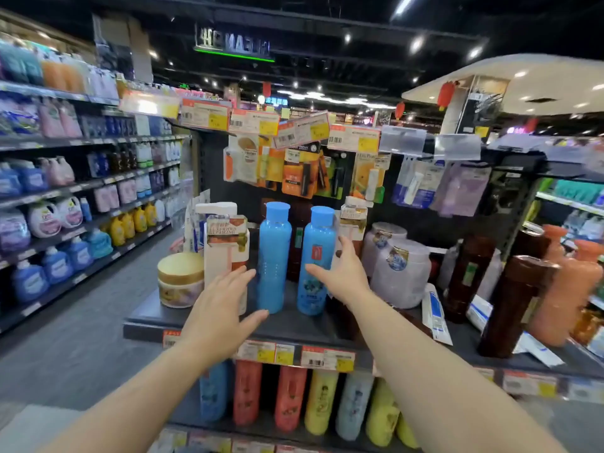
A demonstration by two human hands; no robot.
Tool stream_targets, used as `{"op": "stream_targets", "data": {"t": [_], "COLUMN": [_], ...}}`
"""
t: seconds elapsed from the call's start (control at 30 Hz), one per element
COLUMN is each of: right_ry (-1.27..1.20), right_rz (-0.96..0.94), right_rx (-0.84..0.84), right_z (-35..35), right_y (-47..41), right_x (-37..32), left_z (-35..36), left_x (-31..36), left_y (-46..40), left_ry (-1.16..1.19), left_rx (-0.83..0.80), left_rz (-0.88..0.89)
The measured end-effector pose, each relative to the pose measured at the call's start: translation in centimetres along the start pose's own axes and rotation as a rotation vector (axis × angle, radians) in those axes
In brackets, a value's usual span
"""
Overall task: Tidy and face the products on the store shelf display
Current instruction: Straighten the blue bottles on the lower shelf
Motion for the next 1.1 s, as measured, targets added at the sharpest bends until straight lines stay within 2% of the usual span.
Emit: {"op": "stream_targets", "data": {"t": [0.13,0.37,0.6,0.73,0.83,0.93,1.0,1.1], "right_ry": [-0.054,-0.067,0.061,0.058,0.043,0.013,-0.004,-0.029], "right_rz": [0.005,-0.032,-0.197,-0.252,-0.258,-0.261,-0.241,-0.18], "right_rx": [-0.047,-0.025,-0.135,-0.216,-0.296,-0.374,-0.427,-0.486], "right_z": [0.3,0.1,-0.8,0.9,4.2,9.0,12.7,18.2], "right_y": [-1.6,-1.5,3.3,6.7,8.9,10.8,11.7,12.8], "right_x": [1.0,2.1,-1.4,-3.7,-4.9,-5.3,-5.5,-5.6], "left_z": [0.3,0.9,0.5,-0.4,-1.2,-2.7,-3.1,-2.0], "left_x": [0.1,0.6,-0.4,-1.8,-3.7,-5.4,-7.3,-12.2], "left_y": [-1.1,-1.7,-0.1,2.5,4.7,7.1,8.8,11.3], "left_ry": [0.016,-0.013,-0.239,-0.235,-0.122,0.158,0.355,0.492], "left_rx": [0.023,0.004,-0.127,-0.164,-0.179,-0.21,-0.277,-0.338], "left_rz": [0.02,0.04,0.055,0.07,0.079,0.119,0.049,-0.116]}}
Point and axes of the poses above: each hand's wrist, its own y-axis away from the middle knuckle, its own z-axis out of the palm, x = y × z, the point moved 4 cm from there along -y, towards the middle knuckle, and after that the axes turned 8 degrees about -x, right-handed, at the moved point
